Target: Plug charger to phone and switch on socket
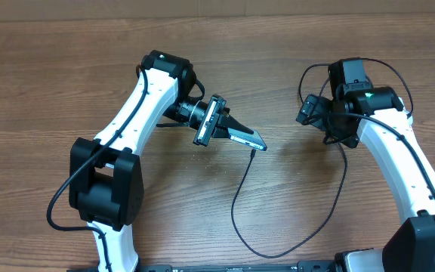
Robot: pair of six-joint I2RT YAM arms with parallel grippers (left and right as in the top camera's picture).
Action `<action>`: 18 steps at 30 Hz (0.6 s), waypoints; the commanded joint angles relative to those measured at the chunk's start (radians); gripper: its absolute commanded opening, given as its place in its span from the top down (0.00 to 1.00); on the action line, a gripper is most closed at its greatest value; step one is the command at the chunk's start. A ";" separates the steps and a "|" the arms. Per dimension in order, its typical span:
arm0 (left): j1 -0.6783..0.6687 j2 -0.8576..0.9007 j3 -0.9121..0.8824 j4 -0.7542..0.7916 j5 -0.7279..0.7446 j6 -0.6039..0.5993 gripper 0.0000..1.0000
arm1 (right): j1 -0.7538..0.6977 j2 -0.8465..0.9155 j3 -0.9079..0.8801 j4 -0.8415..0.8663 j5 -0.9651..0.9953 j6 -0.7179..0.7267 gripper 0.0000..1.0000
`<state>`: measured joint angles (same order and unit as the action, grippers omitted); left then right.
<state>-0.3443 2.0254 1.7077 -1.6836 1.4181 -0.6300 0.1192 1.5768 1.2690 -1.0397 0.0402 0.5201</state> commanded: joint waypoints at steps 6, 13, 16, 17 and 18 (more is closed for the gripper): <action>0.004 -0.017 0.013 -0.007 0.040 -0.040 0.96 | 0.001 0.002 0.000 0.006 -0.001 0.002 0.00; 0.004 -0.017 0.013 -0.007 0.067 -0.048 0.96 | 0.001 0.002 0.000 0.006 -0.001 0.002 0.00; 0.004 -0.017 0.013 -0.007 0.100 -0.048 0.96 | 0.001 0.002 0.000 0.006 -0.001 0.002 0.00; 0.004 -0.017 0.013 -0.007 0.108 -0.050 0.96 | 0.001 0.002 0.000 0.006 -0.001 0.002 0.00; 0.004 -0.017 0.013 -0.007 0.123 -0.056 0.96 | 0.001 0.002 0.000 0.006 -0.001 0.002 0.00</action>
<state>-0.3443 2.0254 1.7077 -1.6840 1.4467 -0.6582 0.1192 1.5768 1.2690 -1.0397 0.0406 0.5201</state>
